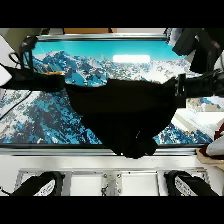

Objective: Fold the clothes and pants, and hang the long-sleeved shirts on hangers.

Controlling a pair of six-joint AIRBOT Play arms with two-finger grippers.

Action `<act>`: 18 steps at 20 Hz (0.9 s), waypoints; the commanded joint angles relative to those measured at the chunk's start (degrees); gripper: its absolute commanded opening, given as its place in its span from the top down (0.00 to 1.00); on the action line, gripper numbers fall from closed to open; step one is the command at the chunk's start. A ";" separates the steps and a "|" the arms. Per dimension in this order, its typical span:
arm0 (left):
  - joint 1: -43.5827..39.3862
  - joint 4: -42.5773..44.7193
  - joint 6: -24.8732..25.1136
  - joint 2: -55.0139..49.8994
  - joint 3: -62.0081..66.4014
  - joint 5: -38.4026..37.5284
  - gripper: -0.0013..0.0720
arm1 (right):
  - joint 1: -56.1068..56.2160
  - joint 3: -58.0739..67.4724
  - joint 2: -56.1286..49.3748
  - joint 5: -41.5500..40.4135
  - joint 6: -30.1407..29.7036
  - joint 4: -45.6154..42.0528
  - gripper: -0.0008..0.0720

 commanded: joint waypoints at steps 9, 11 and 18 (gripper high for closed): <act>0.00 -0.39 2.43 -0.92 19.71 -12.98 0.96 | 2.73 -33.51 2.43 -10.93 -32.06 32.83 0.97; 0.00 -0.39 2.43 -3.37 24.96 -16.37 0.96 | 5.86 -34.10 0.74 -10.93 -33.83 34.62 0.97; 0.00 -0.61 2.43 -8.28 34.42 -21.33 0.96 | 14.62 -34.03 -3.69 -13.81 -39.60 49.37 0.97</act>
